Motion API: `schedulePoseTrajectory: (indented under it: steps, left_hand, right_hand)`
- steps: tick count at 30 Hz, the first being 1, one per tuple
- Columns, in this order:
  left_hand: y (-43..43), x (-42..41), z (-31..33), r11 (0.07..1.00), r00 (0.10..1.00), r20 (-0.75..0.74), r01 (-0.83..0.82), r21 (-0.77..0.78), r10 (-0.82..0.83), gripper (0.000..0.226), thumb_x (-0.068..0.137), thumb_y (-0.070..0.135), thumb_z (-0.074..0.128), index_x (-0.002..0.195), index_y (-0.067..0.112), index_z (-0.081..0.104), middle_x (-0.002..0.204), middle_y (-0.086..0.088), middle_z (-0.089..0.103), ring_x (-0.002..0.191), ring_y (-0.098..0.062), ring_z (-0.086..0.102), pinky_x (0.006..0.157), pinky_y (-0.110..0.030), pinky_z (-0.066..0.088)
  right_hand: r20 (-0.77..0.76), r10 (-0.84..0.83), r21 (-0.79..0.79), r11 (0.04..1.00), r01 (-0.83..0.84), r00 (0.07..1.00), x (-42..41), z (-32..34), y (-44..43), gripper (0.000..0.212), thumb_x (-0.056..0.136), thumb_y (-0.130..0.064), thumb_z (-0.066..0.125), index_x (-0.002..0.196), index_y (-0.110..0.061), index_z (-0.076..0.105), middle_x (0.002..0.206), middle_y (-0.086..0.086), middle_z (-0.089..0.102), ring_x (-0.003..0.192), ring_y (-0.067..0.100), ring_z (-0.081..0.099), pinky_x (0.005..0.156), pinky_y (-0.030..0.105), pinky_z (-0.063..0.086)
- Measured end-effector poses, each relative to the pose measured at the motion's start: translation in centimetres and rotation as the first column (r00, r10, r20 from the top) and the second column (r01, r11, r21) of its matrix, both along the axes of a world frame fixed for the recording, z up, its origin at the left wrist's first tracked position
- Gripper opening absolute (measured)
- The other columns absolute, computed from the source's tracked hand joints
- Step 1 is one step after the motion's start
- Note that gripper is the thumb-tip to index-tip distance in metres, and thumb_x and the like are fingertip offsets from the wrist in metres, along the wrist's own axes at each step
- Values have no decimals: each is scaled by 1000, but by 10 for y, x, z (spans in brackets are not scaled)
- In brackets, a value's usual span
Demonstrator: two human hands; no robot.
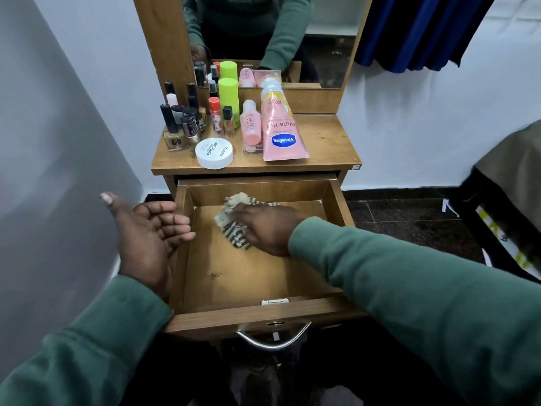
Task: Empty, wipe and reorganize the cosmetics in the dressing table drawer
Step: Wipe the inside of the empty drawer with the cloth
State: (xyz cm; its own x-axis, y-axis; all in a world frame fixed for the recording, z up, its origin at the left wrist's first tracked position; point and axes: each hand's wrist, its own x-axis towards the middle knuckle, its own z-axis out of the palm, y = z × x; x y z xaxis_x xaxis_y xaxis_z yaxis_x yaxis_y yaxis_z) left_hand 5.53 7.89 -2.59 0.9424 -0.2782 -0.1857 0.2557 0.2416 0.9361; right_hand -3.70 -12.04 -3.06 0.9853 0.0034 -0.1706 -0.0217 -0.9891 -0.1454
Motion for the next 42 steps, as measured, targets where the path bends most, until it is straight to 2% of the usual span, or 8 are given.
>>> schedulePoseTrajectory:
  steps: [4,7,13,18,21,26,34,42]
  left_hand:
    - [-1,-1,1,1000,1000,4,4,12,-4,94,92,79,3,92,8,66,65,-12,65,54,-21,63,50,-29,59]
    - [0,0,1,1000,1000,8,1,20,-2,93,95,76,2,90,8,66,63,-11,66,54,-21,64,50,-29,59]
    - [-1,-1,2,999,1000,1,-7,33,7,92,96,75,1,88,9,66,61,-10,66,53,-21,64,50,-28,59]
    - [0,-2,4,1000,1000,12,-3,19,3,91,93,77,5,88,9,65,61,-10,66,52,-20,63,50,-28,59]
    - [0,-1,4,1000,1000,4,-4,23,4,90,94,77,5,88,10,65,62,-11,67,52,-20,64,49,-27,57]
    - [0,-2,7,1000,1000,-28,-1,14,1,91,94,77,5,89,9,65,63,-12,66,52,-20,63,49,-29,58]
    - [-1,-6,12,1000,999,-38,-13,6,13,89,98,72,3,88,8,64,62,-12,66,50,-19,63,46,-29,58]
    - [0,-9,13,999,999,-39,-35,-7,35,89,97,73,5,88,8,66,60,-9,66,50,-17,64,45,-28,56]
  right_hand:
    - [-45,-94,-178,980,84,995,-19,4,-26,53,107,-41,41,157,-25,35,159,6,46,133,29,57,101,42,53]
    - [-53,-175,-287,946,153,983,-32,15,-46,43,105,-43,43,143,-23,47,132,12,67,113,31,66,82,35,50]
    - [-61,-200,-439,885,154,978,-49,14,-60,60,103,-61,33,143,-18,46,133,11,66,120,33,63,111,46,42]
    - [-38,-129,-510,855,92,991,-47,17,-57,76,89,-74,52,141,-18,48,124,10,70,103,31,68,84,36,50]
    - [-94,-89,-463,886,35,992,-58,23,-56,57,95,-61,55,134,-19,53,116,7,72,90,27,67,71,32,48]
    - [-260,-54,-389,920,-53,964,-76,32,-41,48,103,-55,47,134,-19,51,97,0,62,77,18,52,70,31,46]
    - [-547,-95,-164,987,5,832,-98,41,-17,42,106,-50,44,134,-19,50,100,2,59,90,22,57,81,34,44]
    - [-633,-139,-75,990,119,762,-91,48,-5,28,109,-38,41,129,-21,51,112,8,62,101,25,59,82,35,45]
